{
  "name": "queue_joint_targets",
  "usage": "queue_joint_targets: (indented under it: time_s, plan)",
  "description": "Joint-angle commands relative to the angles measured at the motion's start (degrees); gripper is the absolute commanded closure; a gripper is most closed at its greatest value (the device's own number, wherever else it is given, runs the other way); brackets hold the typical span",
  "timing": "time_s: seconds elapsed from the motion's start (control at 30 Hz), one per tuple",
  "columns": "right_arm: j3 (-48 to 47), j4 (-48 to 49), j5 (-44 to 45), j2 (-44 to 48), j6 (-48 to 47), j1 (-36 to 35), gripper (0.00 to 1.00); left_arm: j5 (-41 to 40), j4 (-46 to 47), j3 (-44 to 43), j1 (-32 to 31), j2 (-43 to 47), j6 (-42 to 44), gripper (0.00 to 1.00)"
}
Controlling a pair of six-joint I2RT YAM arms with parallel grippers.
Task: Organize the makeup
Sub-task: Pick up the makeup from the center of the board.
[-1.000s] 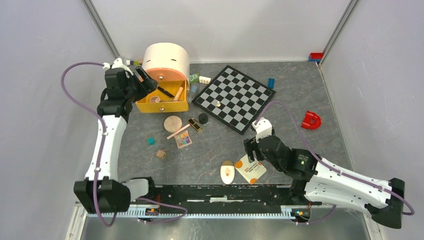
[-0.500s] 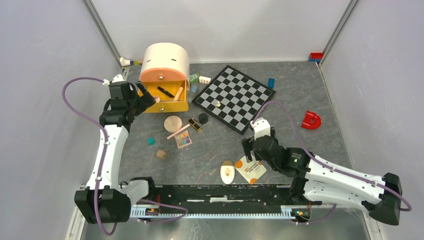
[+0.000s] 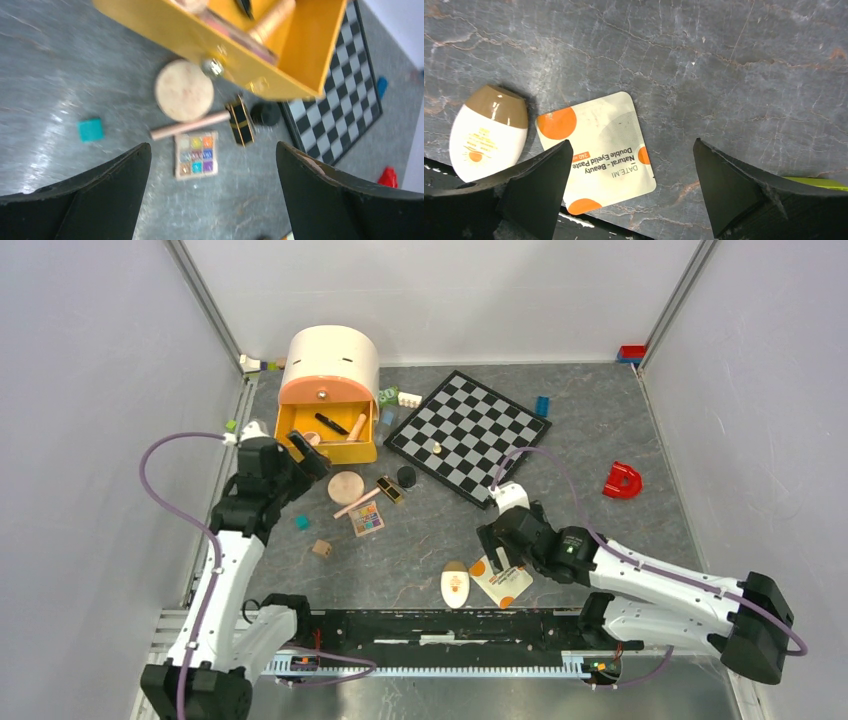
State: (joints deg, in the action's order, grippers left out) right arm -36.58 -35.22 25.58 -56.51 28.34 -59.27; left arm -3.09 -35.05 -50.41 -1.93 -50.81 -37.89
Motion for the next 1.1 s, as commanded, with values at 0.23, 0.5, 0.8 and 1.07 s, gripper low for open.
queue_joint_targets:
  time_s: [0.23,0.5,0.8,1.07]
  plan:
    - [7.09,2.65,-14.69,1.12,-5.91,7.68,0.02,-12.11,-0.84,8.64,-24.49,6.81,-10.7,0.0]
    - [8.46,7.83,-19.62,-2.25,-6.88,7.68,0.02,-12.19,-4.3,7.54,-24.61,11.01,-4.37,0.0]
    - [6.05,9.11,-15.26,-8.26,-4.95,2.27,0.02,-11.15,-4.77,9.97,-24.62,14.79,-2.5,0.0]
    - [4.55,6.7,-7.35,-11.71,-3.13,-1.01,0.02,-11.04,-5.0,10.86,-24.61,15.64,-2.72,0.0]
